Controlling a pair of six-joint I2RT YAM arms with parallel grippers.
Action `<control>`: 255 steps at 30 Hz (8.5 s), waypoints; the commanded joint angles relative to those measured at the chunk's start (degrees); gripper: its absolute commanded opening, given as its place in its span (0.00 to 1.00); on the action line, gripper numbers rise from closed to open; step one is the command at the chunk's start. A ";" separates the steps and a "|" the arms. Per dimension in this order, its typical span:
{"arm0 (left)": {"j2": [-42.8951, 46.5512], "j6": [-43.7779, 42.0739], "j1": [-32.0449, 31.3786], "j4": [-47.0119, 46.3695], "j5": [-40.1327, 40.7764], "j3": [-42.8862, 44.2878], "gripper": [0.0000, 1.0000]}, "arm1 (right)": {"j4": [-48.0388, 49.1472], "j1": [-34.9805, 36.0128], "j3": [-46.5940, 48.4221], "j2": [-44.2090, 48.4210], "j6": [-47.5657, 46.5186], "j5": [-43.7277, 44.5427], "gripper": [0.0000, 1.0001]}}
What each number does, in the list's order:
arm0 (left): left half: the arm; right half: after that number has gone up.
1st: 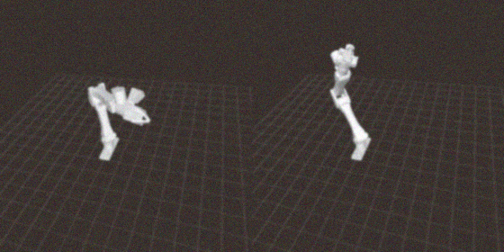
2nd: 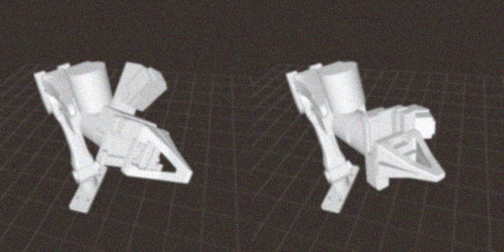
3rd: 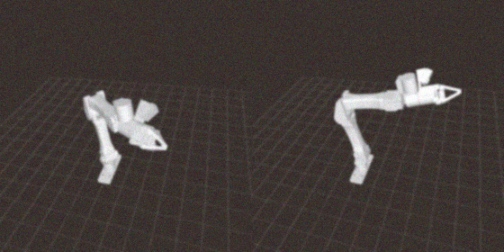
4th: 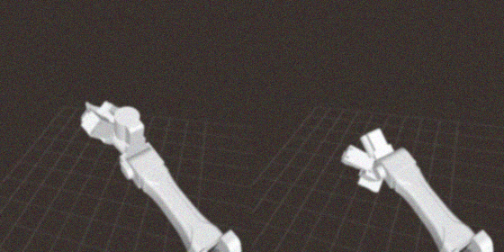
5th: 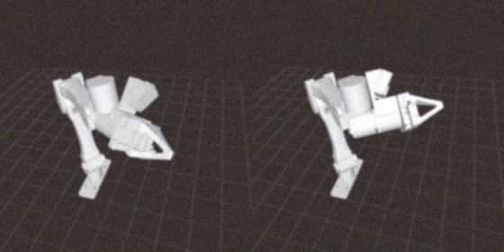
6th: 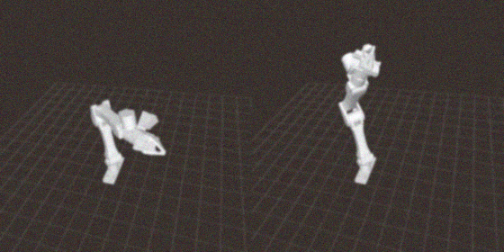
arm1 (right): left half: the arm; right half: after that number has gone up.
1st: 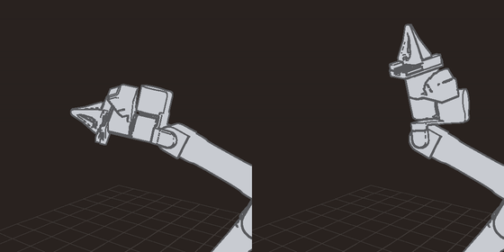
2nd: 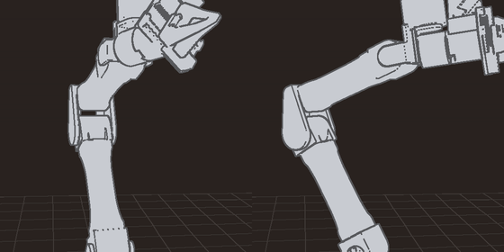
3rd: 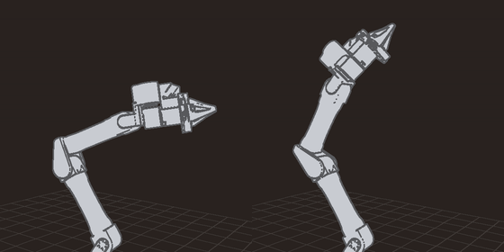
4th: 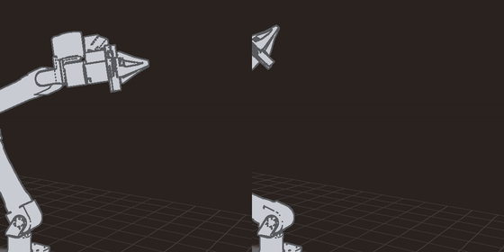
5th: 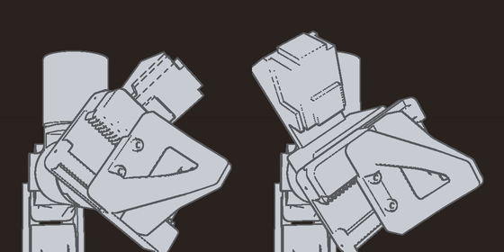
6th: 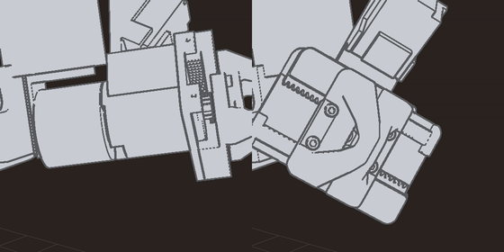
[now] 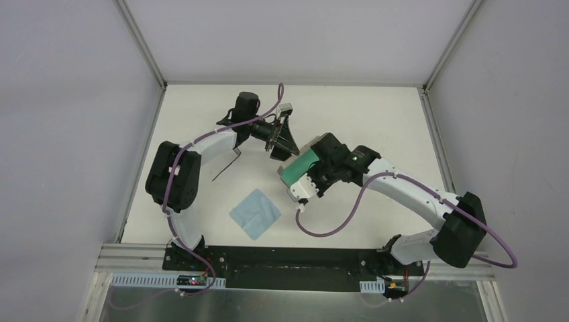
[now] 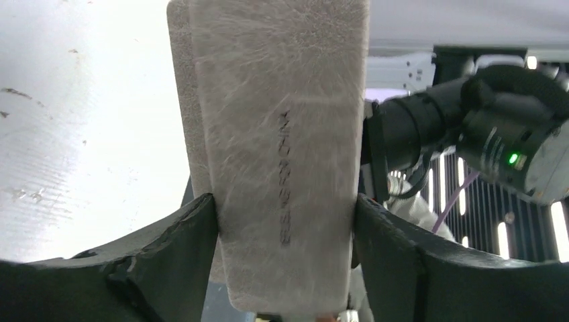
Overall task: Organize the sunglasses
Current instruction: Place the sunglasses case at the center of the board, then move the glasses cleaning cloth to the center of the board, then fold the glasses cleaning cloth at the center of the board.
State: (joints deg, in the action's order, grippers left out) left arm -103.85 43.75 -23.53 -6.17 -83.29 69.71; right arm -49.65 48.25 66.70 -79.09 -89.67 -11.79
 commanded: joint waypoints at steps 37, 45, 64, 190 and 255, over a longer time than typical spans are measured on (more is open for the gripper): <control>19.44 -48.26 12.82 46.03 65.18 7.87 0.96 | 17.95 -0.83 -3.97 -22.12 37.59 10.47 0.03; 19.18 -52.29 13.07 47.57 66.10 6.14 0.89 | 13.51 -1.00 3.08 -18.91 38.19 14.47 0.26; 19.49 -76.38 -0.57 57.98 56.03 -3.41 0.39 | -1.72 -4.42 0.64 5.07 42.70 4.02 0.36; 16.52 -41.20 25.72 38.71 58.98 -0.32 0.48 | 9.90 4.87 27.58 -44.48 63.95 7.29 0.14; -0.72 -53.63 5.22 41.17 69.18 -4.54 0.31 | 8.06 -9.32 2.37 0.52 60.22 -6.38 0.42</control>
State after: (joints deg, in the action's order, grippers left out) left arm -103.18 -9.85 -17.23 36.56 -13.67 66.30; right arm -43.48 39.35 69.47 -80.40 -29.87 -17.02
